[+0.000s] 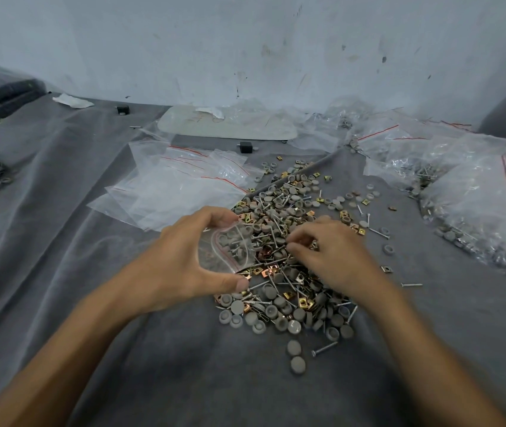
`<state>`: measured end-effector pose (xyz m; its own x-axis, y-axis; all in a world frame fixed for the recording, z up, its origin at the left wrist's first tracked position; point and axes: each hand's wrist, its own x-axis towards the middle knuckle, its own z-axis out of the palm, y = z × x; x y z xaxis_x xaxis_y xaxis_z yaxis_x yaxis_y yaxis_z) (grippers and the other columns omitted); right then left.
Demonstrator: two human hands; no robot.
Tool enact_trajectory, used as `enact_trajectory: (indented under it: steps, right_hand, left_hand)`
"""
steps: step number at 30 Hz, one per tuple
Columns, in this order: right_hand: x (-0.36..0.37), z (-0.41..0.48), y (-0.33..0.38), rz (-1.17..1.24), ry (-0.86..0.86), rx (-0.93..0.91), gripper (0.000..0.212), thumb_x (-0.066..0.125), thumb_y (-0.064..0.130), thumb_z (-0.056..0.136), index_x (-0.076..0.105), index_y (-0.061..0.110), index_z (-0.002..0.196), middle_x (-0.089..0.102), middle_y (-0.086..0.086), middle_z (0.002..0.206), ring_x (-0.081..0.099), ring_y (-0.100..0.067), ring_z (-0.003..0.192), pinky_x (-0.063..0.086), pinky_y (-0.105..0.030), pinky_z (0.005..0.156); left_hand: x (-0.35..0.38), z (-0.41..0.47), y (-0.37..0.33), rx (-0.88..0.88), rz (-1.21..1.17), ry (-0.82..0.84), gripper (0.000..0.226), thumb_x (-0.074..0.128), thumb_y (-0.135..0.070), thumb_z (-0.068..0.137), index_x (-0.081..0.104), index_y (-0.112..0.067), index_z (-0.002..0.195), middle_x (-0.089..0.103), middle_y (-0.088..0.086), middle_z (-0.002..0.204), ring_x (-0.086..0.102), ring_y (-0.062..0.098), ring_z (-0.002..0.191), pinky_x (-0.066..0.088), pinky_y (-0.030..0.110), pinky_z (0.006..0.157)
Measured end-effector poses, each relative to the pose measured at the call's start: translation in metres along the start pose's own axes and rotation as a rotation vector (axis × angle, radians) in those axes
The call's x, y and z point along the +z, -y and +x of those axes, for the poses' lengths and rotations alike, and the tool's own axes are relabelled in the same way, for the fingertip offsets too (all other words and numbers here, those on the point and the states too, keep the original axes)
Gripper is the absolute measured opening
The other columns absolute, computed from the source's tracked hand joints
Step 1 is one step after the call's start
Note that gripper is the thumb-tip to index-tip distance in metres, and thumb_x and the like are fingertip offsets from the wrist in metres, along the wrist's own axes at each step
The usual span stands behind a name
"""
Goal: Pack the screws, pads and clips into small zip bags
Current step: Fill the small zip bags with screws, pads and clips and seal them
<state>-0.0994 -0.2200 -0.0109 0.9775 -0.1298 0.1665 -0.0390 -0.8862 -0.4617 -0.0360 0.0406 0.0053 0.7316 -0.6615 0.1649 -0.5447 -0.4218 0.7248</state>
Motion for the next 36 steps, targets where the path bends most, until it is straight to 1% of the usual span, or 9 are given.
enact_trajectory:
  steps: [3,6,8,14,18,22,26,30,36]
  right_hand:
    - [0.011,0.004,0.003,-0.129,0.021,0.033,0.021,0.062,0.056,0.092,0.068,0.036,0.099,0.055,0.012,0.099,0.048,-0.011,0.104,0.040,-0.033,0.081]
    - [0.021,0.006,0.006,-0.237,-0.003,0.066,0.033,0.060,0.063,0.091,0.066,0.032,0.103,0.057,0.009,0.105,0.048,-0.015,0.108,0.039,-0.033,0.084]
    - [0.025,0.006,0.009,-0.306,-0.017,0.059,0.039,0.058,0.064,0.091,0.064,0.029,0.106,0.059,0.006,0.111,0.049,-0.017,0.111,0.041,-0.035,0.088]
    - [0.031,0.004,0.013,-0.249,0.027,-0.020,0.028,0.057,0.049,0.096,0.064,0.027,0.112,0.057,0.004,0.120,0.049,-0.020,0.116,0.042,-0.038,0.095]
    - [0.029,0.005,0.010,-0.215,0.074,-0.015,0.028,0.058,0.045,0.098,0.063,0.025,0.118,0.053,0.002,0.125,0.045,-0.021,0.121,0.041,-0.039,0.101]
    - [0.028,0.004,0.009,-0.206,0.071,-0.049,0.020,0.055,0.039,0.102,0.062,0.023,0.112,0.053,0.003,0.118,0.047,-0.020,0.116,0.044,-0.038,0.099]
    - [0.028,-0.003,0.008,-0.269,0.019,-0.103,0.022,0.049,0.032,0.105,0.062,0.020,0.117,0.055,0.000,0.119,0.050,-0.022,0.112,0.047,-0.037,0.094]
    - [0.026,-0.007,0.009,-0.284,0.024,-0.121,0.025,0.044,0.030,0.107,0.059,0.019,0.123,0.053,-0.001,0.124,0.048,-0.023,0.117,0.043,-0.035,0.097]
    - [0.024,-0.013,0.011,-0.330,0.090,-0.217,0.025,0.043,0.034,0.105,0.060,0.027,0.124,0.060,0.006,0.121,0.046,-0.018,0.114,0.037,-0.031,0.098]
  left_hand:
    - [-0.001,0.000,-0.001,0.002,0.005,0.003,0.081,0.087,-0.061,0.057,0.048,-0.046,0.127,0.045,-0.041,0.124,0.044,-0.011,0.125,0.033,0.006,0.098]
    - [0.000,0.000,-0.001,0.005,0.022,0.006,0.086,0.083,-0.073,0.053,0.047,-0.049,0.127,0.044,-0.043,0.125,0.043,-0.013,0.124,0.034,0.010,0.099]
    - [0.000,0.000,-0.001,0.003,0.023,0.004,0.087,0.079,-0.075,0.051,0.046,-0.050,0.127,0.044,-0.043,0.125,0.043,-0.012,0.125,0.034,0.011,0.100]
    - [0.001,0.000,-0.002,-0.002,0.013,0.002,0.085,0.079,-0.074,0.051,0.047,-0.051,0.126,0.045,-0.042,0.125,0.044,-0.012,0.125,0.034,0.012,0.100]
    - [0.002,-0.001,-0.004,-0.008,0.012,0.011,0.084,0.088,-0.066,0.056,0.047,-0.048,0.128,0.049,-0.036,0.127,0.044,-0.013,0.125,0.035,0.013,0.102]
    - [0.002,-0.001,-0.004,-0.017,0.019,0.016,0.082,0.085,-0.060,0.056,0.047,-0.048,0.128,0.048,-0.033,0.130,0.043,-0.014,0.125,0.035,0.013,0.102]
    - [0.002,-0.001,-0.004,-0.016,0.009,0.012,0.084,0.084,-0.062,0.055,0.048,-0.046,0.129,0.049,-0.034,0.128,0.043,-0.014,0.124,0.034,0.009,0.100]
    - [0.001,-0.002,-0.003,-0.013,0.008,0.016,0.083,0.084,-0.062,0.056,0.047,-0.047,0.129,0.049,-0.035,0.128,0.043,-0.014,0.125,0.033,0.005,0.098]
    - [0.001,-0.001,-0.003,-0.021,0.026,0.012,0.081,0.087,-0.058,0.058,0.047,-0.049,0.127,0.048,-0.034,0.129,0.043,-0.013,0.124,0.035,0.012,0.101]
